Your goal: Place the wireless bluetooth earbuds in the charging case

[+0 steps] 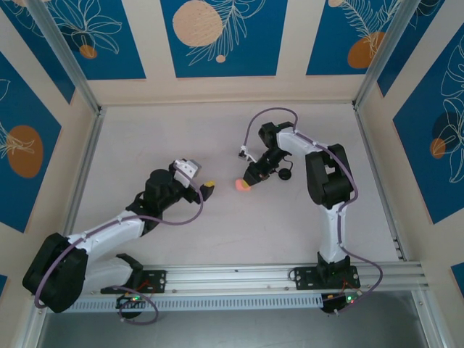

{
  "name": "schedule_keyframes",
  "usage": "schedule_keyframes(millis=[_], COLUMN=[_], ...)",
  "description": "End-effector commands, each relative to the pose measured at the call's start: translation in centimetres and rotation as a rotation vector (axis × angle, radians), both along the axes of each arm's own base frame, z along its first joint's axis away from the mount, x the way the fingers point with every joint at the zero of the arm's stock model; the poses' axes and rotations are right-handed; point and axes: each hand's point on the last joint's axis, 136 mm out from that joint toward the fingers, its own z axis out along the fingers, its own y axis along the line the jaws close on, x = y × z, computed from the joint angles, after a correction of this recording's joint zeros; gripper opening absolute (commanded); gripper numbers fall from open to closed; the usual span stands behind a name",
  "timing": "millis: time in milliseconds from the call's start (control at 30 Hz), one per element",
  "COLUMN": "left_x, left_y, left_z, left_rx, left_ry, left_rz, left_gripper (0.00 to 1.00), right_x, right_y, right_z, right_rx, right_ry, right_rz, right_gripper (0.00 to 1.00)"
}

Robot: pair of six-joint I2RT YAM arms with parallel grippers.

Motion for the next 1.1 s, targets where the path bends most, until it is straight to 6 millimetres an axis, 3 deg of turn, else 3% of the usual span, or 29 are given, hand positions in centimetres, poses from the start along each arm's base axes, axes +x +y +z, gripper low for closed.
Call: schedule_keyframes(millis=[0,433,733,900,1067], left_x=[0.5,0.2,0.7,1.2,2.5], left_y=[0.5,0.0,0.5,1.3,3.4], left_z=[0.6,0.3,1.3,2.7,4.7], left_rx=[0.018,0.029,0.055,0.081,0.115], left_ry=[0.010,0.039,0.030,0.016,-0.033], left_rz=[0.045,0.013,0.047,0.092,0.217], left_gripper=[1.00,1.00,1.00,1.00,1.00], right_x=[0.0,0.5,1.7,3.3,5.2], right_y=[0.1,-0.6,-1.4,-2.1,-3.3], right_z=[-0.2,-2.4,-2.5,-0.8,3.7], right_rx=[-0.016,-0.069,-0.085,-0.085,-0.070], right_ry=[0.038,0.079,0.049,-0.013,-0.151], right_rz=[-0.010,-0.018,-0.048,-0.077,-0.120], right_gripper=[0.16,0.22,0.40,0.47,0.52])
